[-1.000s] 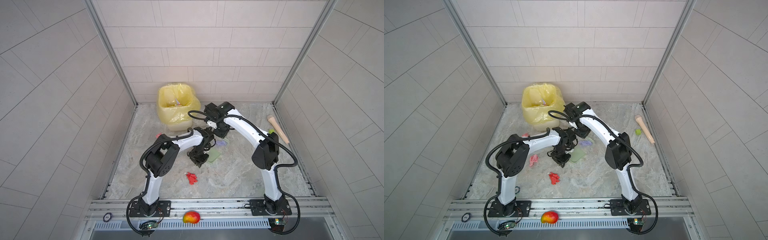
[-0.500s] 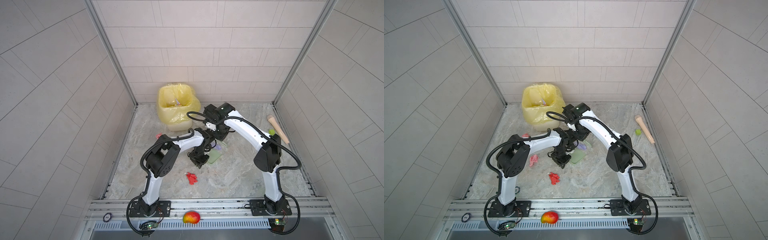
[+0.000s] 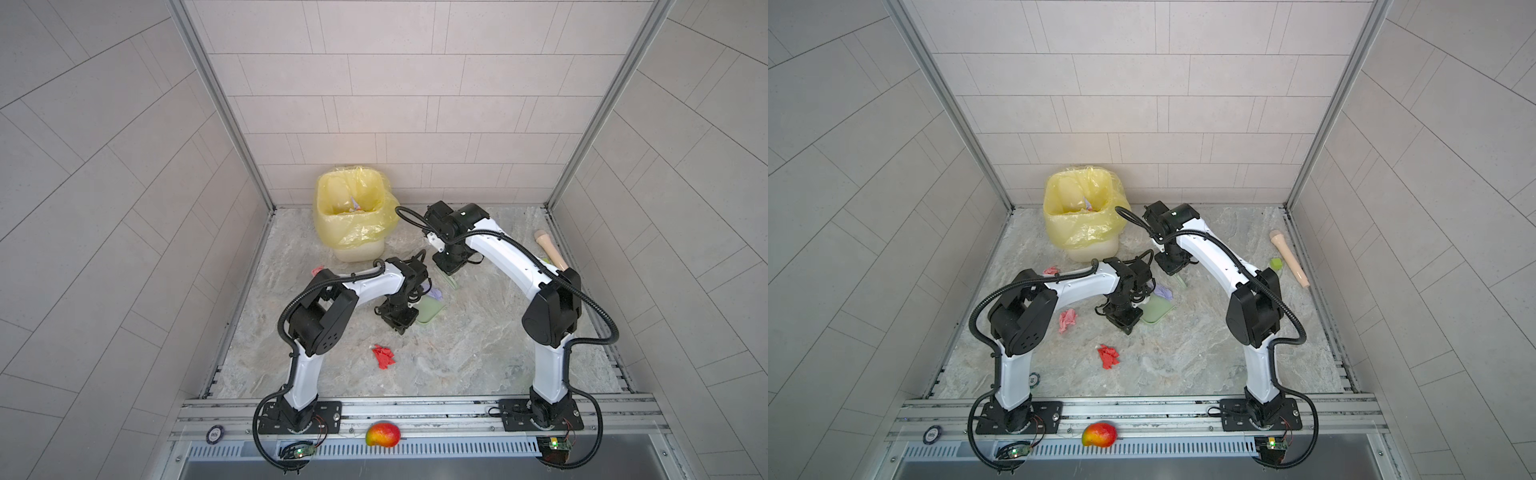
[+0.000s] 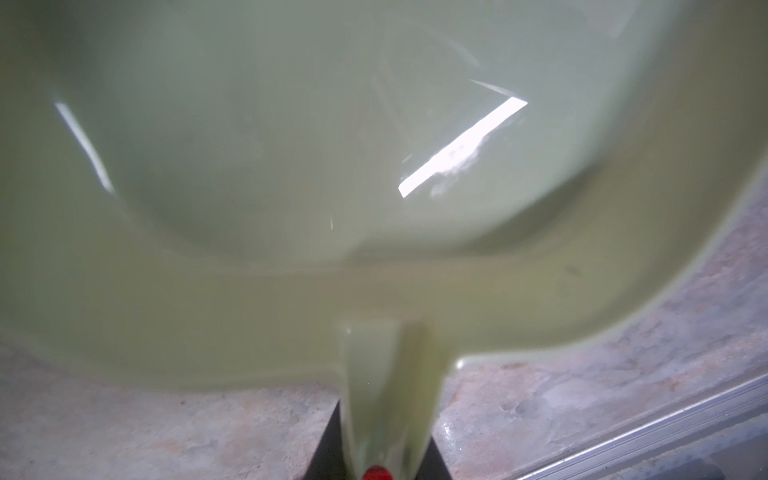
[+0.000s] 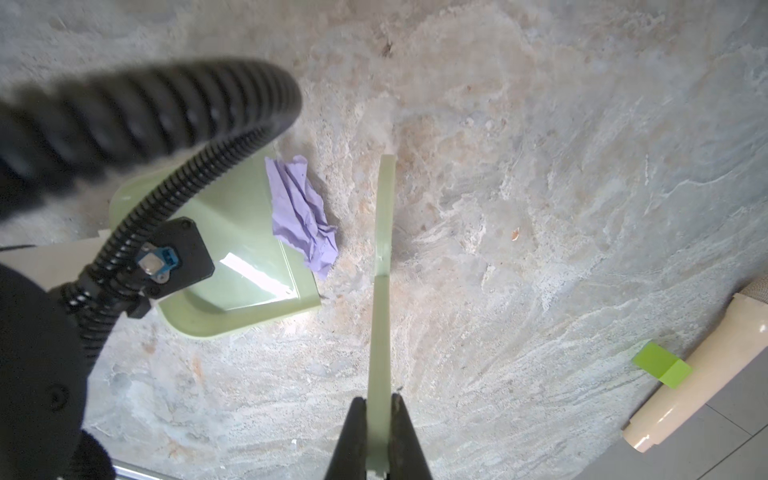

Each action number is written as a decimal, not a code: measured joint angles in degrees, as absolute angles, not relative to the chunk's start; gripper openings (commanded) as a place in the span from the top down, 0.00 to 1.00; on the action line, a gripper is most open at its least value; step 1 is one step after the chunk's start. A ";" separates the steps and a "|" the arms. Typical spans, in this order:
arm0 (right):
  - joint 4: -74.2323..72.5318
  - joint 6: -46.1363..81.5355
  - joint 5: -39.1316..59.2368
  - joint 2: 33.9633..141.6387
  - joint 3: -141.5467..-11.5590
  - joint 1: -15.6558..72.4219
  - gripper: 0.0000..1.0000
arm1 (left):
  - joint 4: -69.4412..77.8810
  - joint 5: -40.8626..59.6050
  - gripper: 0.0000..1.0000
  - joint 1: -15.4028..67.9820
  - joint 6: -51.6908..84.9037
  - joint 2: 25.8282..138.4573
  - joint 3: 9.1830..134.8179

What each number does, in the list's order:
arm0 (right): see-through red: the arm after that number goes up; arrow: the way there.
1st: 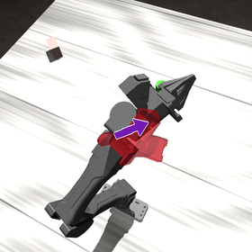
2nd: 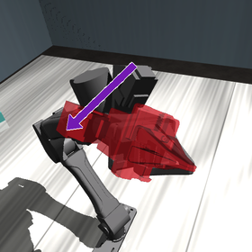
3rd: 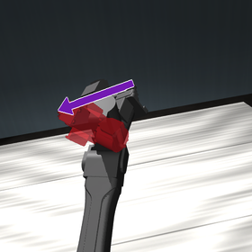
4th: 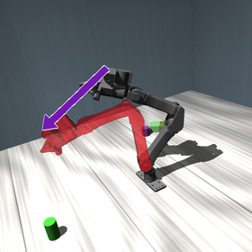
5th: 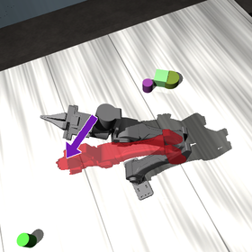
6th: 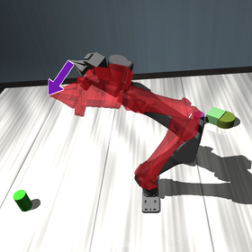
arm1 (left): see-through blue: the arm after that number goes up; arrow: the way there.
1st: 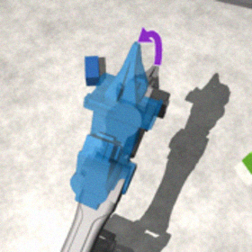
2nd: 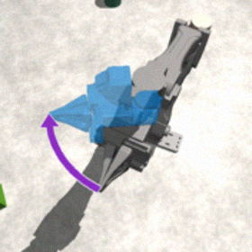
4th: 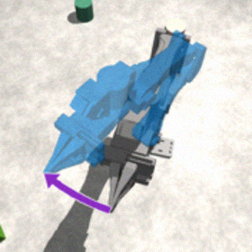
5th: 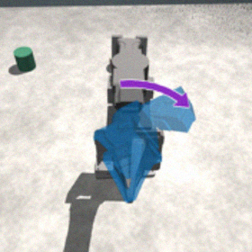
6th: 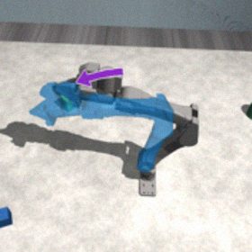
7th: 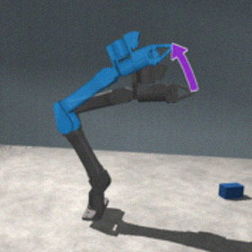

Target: Sweep away the paper scraps from the table

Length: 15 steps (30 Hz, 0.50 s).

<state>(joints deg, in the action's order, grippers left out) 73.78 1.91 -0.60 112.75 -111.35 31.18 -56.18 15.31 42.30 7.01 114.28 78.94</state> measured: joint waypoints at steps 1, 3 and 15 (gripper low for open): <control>72.84 2.39 -0.40 112.75 -111.13 31.20 1.00 | -56.18 15.25 1.00 42.13 7.01 114.10 78.76; 70.70 3.44 -0.05 112.75 -110.56 31.20 1.00 | -56.23 15.09 1.00 41.63 6.96 113.78 78.43; 63.59 6.74 4.21 112.18 -106.65 31.22 1.00 | -56.36 14.96 1.00 40.99 6.35 113.75 78.39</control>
<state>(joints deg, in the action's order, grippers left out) 63.59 6.74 4.21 112.18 -106.65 31.22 -56.36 14.96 40.99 6.35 113.75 78.39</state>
